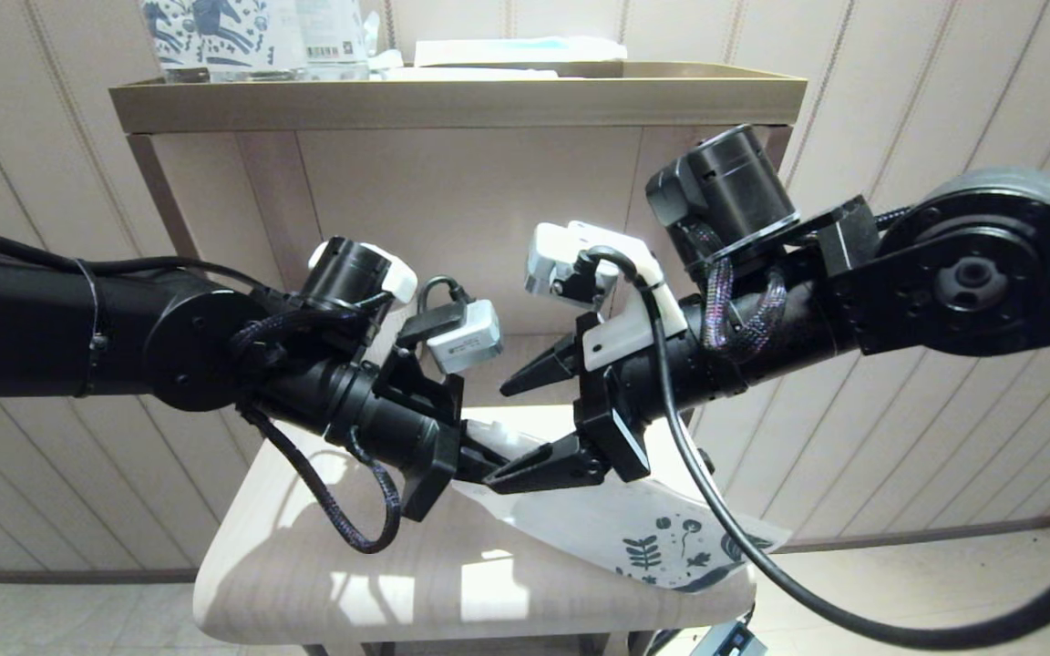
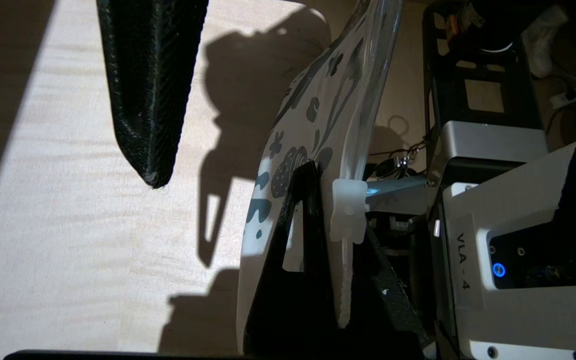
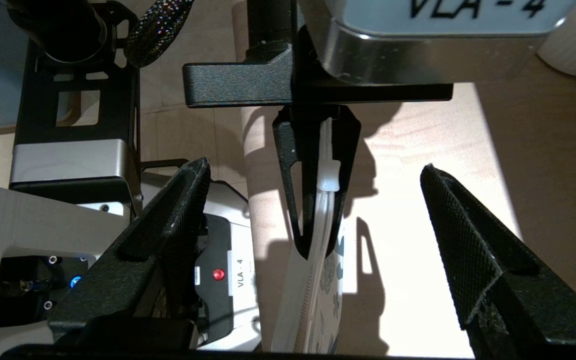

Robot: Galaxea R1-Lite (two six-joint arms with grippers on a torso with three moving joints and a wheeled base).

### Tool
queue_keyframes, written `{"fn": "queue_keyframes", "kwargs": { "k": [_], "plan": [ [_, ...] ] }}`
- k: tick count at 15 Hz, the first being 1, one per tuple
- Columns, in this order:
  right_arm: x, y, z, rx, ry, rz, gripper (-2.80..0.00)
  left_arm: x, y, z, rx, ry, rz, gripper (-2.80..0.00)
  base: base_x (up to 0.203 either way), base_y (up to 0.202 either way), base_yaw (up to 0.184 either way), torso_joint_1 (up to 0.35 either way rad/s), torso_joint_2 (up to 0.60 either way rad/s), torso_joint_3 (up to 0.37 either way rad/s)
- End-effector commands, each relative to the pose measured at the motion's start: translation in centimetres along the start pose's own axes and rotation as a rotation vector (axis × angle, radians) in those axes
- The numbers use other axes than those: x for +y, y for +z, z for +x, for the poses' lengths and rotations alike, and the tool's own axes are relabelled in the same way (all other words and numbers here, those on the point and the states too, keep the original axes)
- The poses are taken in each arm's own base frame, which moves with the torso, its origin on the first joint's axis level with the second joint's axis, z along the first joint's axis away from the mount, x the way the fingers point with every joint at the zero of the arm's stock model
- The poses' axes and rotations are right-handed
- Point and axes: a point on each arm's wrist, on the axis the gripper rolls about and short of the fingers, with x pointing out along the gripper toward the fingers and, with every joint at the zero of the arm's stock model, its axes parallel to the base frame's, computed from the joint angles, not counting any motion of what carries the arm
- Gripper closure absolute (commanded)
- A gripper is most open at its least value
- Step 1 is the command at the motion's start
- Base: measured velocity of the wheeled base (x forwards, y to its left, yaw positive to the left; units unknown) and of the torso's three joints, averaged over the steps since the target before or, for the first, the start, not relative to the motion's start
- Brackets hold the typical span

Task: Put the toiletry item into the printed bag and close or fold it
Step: Close the strorage bag and place it on the desk

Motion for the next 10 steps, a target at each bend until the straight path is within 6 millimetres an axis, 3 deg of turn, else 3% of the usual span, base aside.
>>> {"fn": "queue_keyframes", "kwargs": {
  "k": [1,10],
  "plan": [
    [-0.14,-0.16,0.21,0.002,0.011,0.005,-2.8,0.09,-0.05,0.13,0.0,-0.006,-0.001,0.0,0.0,0.0,0.0,0.0,0.0,0.0],
    [-0.21,-0.38,0.32,-0.001,0.028,0.011,-2.8,0.12,0.02,0.11,-0.002,-0.005,0.002,0.0,0.0,0.0,0.0,0.0,0.0,0.0]
  ]
}}
